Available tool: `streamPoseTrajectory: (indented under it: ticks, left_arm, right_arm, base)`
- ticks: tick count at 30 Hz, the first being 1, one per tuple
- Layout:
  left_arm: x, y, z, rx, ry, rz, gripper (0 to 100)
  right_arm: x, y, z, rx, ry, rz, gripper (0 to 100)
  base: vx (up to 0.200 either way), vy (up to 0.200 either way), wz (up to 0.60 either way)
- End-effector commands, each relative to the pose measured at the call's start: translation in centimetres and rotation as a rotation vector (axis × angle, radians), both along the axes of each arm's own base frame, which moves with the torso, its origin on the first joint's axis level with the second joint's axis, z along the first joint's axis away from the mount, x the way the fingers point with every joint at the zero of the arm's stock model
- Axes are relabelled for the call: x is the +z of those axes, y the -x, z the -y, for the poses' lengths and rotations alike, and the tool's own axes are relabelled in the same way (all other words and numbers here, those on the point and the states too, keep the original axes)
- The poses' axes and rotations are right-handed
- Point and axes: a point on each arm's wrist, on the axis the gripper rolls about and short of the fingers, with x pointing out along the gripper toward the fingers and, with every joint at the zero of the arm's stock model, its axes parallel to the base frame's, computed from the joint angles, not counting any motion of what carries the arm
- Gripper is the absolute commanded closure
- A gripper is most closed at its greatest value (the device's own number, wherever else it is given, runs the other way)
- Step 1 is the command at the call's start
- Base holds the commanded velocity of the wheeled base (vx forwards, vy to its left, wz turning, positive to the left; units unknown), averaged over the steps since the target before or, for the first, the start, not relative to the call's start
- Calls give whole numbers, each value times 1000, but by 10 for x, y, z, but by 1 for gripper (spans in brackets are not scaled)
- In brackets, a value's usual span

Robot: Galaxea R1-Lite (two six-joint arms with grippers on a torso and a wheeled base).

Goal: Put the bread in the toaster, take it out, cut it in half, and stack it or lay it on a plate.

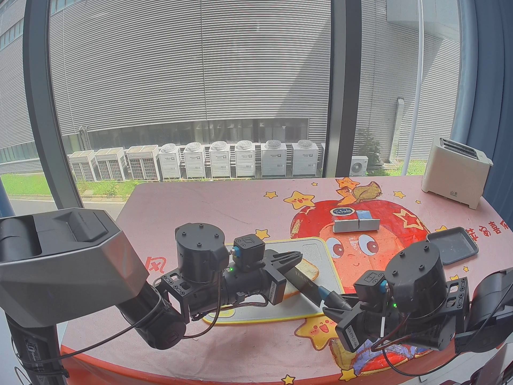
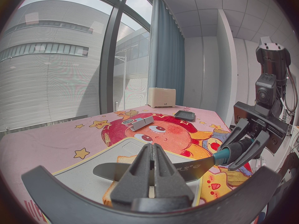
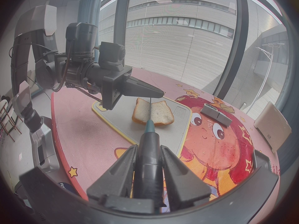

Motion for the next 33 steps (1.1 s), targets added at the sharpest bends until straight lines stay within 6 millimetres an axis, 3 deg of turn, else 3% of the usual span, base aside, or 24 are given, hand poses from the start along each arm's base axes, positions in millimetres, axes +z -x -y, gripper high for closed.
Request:
streamPoseTrajectory:
  ticks: [1,15,33]
  left_arm:
    - [-9,0,0,-1,-21,-25,100]
    - [-1,-2,3,-2,0,-3,100]
    - [-4,-3,3,0,-4,-7,100]
  right_arm:
    - [-1,0,0,-2,2,-1,100]
    - [-8,2,2,1,31,-24,100]
    - [-2,-2,1,-11,7,-4,100]
  base:
    - [0,0,0]
    - [0,0,0]
    - [0,0,0]
